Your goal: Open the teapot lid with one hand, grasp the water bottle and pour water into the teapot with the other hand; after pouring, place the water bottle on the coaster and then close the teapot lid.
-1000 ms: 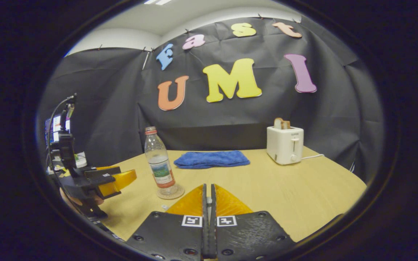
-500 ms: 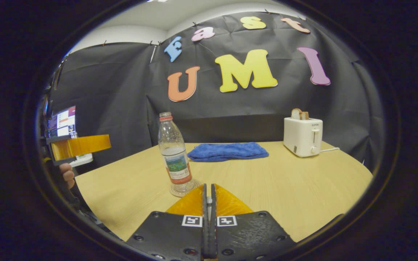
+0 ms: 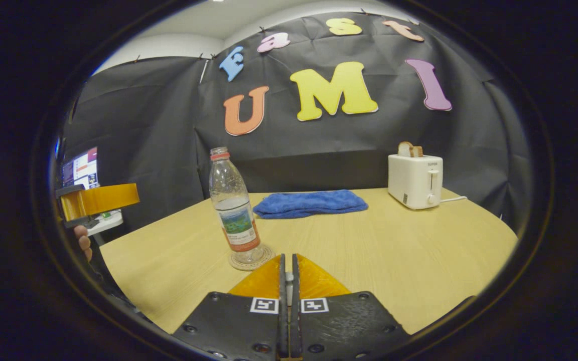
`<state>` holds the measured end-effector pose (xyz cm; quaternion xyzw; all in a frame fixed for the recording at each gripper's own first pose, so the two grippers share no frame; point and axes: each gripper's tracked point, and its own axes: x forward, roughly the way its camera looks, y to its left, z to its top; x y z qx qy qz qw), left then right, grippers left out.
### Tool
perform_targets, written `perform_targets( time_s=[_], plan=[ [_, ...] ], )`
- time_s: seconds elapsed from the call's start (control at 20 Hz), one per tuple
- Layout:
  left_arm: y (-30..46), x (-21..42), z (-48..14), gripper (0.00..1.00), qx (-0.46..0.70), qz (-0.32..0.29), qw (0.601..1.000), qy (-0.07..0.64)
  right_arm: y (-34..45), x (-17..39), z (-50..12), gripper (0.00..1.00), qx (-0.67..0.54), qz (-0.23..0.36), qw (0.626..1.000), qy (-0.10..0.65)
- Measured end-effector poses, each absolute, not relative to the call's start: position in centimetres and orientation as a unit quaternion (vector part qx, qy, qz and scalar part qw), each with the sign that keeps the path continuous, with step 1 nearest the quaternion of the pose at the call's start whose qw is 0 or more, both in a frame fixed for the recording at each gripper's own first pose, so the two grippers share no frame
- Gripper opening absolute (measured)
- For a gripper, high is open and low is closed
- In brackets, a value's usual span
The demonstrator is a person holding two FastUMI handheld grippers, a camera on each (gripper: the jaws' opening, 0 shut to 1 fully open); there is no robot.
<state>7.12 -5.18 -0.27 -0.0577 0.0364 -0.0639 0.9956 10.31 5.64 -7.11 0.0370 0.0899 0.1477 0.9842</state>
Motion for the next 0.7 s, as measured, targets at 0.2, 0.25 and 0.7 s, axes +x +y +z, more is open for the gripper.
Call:
perform_targets(
  time_s=[0.2,0.25,0.7],
  plan=[
    [-5.5,7.0,-0.2,0.92,-0.061,-0.073,0.995,0.041,5.3,10.1,-6.7,0.03,0.036,0.138,0.986,0.083],
    [-5.6,7.1,-0.4,0.92,-0.060,-0.074,0.995,0.044,5.1,9.9,-6.4,0.06,0.036,0.135,0.987,0.079],
    [-6.3,5.8,0.7,0.92,-0.035,-0.073,0.996,0.038,2.1,6.8,-2.8,0.67,0.038,0.093,0.993,0.064]
  ],
)
